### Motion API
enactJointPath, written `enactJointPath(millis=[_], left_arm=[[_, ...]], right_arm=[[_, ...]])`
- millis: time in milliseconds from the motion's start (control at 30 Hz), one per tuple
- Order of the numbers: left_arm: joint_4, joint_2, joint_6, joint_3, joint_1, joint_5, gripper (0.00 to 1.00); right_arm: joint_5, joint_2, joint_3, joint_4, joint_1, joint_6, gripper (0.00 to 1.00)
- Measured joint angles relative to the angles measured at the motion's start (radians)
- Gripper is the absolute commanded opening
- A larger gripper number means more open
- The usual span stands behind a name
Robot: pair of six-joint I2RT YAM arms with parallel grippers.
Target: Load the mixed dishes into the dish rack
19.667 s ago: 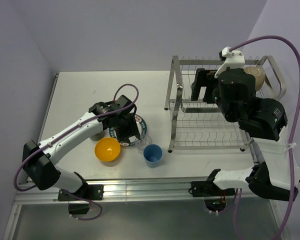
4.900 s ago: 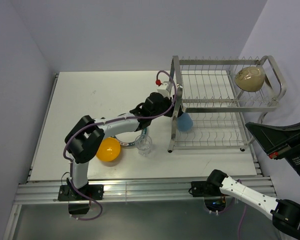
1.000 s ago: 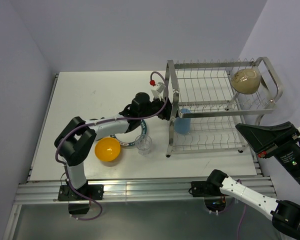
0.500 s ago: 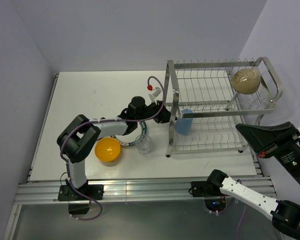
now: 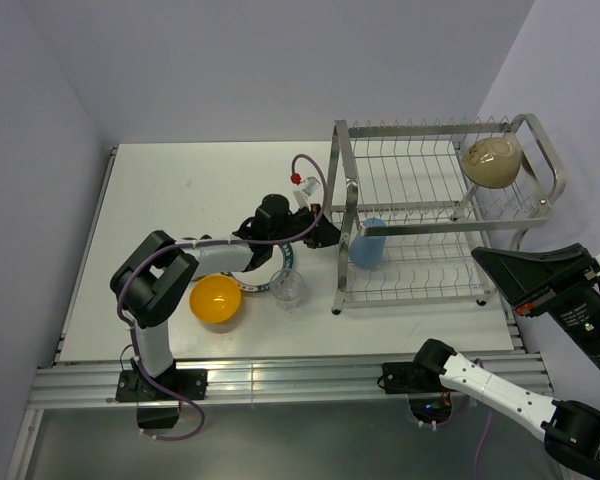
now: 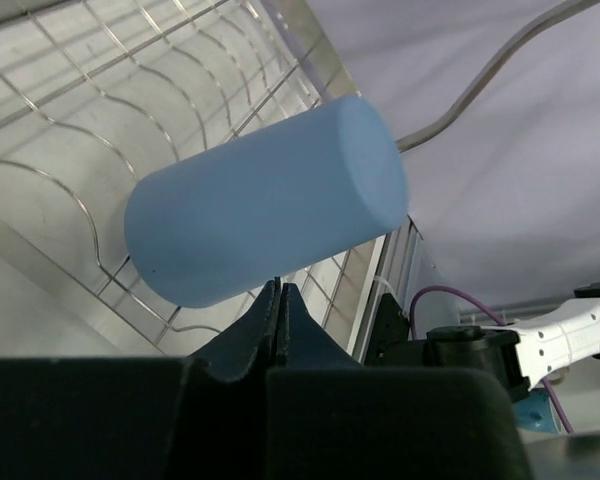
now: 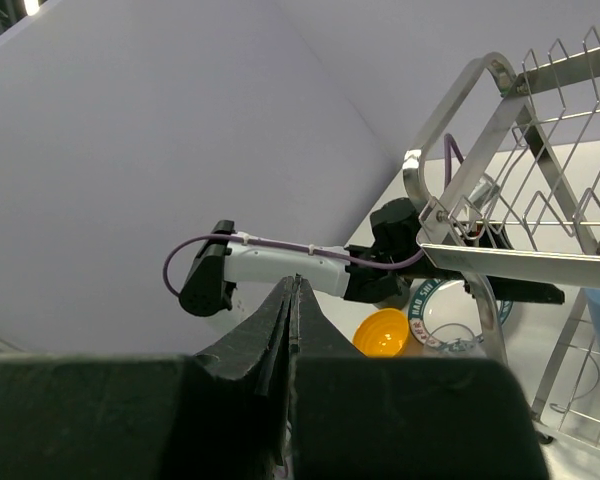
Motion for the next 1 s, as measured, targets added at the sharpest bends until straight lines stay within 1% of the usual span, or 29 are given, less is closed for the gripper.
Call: enactJointPath(millis=[200, 367, 700, 1000], left_arm=[[-0.069, 0.000, 0.003, 0.000, -0.037, -0.068, 0.00], [-0.097, 0.016, 0.006, 0.020, -0.053, -0.081, 0.00], [-0.118, 0.135, 0.004, 0.143, -0.098, -0.088, 0.00], [-0.126, 0.211, -0.003, 0.216, -0.114, -0.081, 0.00]], right_arm=[[0.001, 0.000, 0.000, 0.000, 0.000, 0.000, 0.00], [0.002, 0.000, 0.000, 0.000, 0.000, 0.001, 0.00], [0.002, 0.000, 0.000, 0.000, 0.000, 0.002, 0.00], [0.005, 0.000, 0.000, -0.001, 0.000, 0.008, 0.00]])
